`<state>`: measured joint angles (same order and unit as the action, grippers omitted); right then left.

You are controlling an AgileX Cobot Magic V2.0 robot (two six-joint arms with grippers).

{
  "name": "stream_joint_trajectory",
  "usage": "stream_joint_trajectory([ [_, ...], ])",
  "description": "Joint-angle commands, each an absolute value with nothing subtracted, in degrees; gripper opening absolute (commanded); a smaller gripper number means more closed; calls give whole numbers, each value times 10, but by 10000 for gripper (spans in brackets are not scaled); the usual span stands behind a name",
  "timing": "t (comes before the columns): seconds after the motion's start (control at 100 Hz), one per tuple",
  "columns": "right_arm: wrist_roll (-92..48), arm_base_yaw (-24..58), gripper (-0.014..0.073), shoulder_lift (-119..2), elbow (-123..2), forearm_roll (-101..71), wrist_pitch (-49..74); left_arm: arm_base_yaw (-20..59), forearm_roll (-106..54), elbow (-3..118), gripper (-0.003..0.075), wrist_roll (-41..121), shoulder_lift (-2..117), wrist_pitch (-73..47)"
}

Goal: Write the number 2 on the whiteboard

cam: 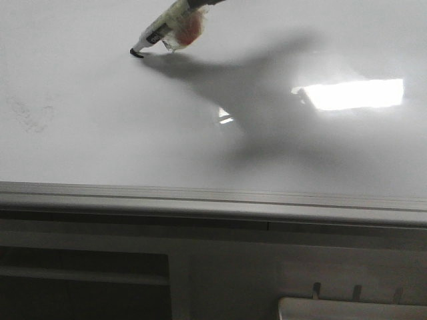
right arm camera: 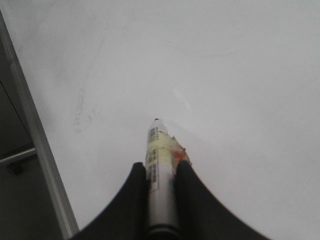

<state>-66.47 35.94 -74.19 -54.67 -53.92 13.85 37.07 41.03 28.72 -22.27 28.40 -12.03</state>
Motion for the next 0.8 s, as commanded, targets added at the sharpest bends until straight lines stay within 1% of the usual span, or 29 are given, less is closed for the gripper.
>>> stream_joint_trajectory([
  [0.0,-665,335,-78,-733,-576,-540,95,368,414,309,-20,-230,287,-79],
  [0.11,-665,307,-68,-712,-578,-539,116,368,414,309,-20,-230,287,-79],
  [0.21,-657,269,-48,-689,-576,-539,172,368,414,309,-20,-230,287,-79],
  [0.33,-592,237,-48,-674,-555,-477,227,368,414,309,-20,-230,287,-79],
  [0.38,-558,234,-48,-673,-539,-448,235,368,414,309,-20,-230,287,-79],
  [0.44,-555,234,-48,-672,-521,-446,241,368,414,309,-20,-230,287,-79],
  [0.56,-554,266,-48,-679,-503,-451,238,368,414,309,-20,-230,287,-79],
  [0.79,-554,345,-48,-726,-507,-451,187,368,414,309,-20,-230,287,-79],
])
